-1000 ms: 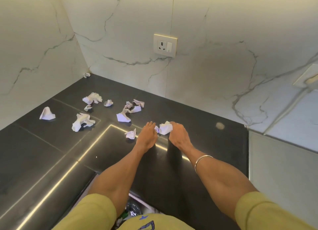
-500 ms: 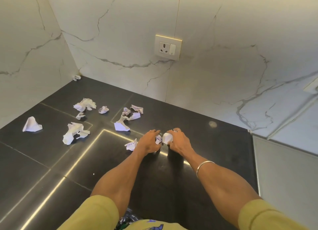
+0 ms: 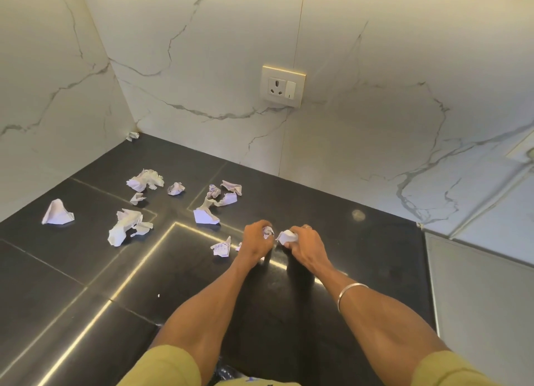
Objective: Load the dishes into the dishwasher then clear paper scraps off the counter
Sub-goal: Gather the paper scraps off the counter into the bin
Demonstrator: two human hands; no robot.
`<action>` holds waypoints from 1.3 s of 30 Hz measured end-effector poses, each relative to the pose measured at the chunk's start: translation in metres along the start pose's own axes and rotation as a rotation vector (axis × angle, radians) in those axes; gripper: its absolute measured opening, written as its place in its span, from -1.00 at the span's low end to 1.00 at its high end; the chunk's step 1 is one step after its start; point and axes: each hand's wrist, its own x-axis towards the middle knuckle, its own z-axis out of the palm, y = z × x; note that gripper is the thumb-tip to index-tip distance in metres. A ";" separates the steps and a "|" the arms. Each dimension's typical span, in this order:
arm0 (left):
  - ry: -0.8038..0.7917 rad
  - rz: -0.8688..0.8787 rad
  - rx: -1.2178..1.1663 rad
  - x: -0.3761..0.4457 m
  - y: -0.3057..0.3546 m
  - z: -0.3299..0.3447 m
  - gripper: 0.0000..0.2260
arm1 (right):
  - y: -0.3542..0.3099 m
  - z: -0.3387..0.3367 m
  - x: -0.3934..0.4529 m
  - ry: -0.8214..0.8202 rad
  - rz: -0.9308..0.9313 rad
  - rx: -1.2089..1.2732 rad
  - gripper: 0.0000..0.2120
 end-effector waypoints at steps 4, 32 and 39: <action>0.071 -0.345 -0.464 -0.004 0.001 0.001 -0.83 | -0.006 -0.006 -0.001 0.053 -0.043 0.058 -0.81; 0.183 -0.670 -1.537 -0.032 -0.008 -0.063 -0.39 | -0.121 0.030 -0.002 -0.054 -0.406 0.175 -0.48; 0.450 -0.755 -1.219 -0.044 -0.027 -0.085 -0.78 | -0.138 0.044 -0.015 -0.107 -0.493 0.215 -0.51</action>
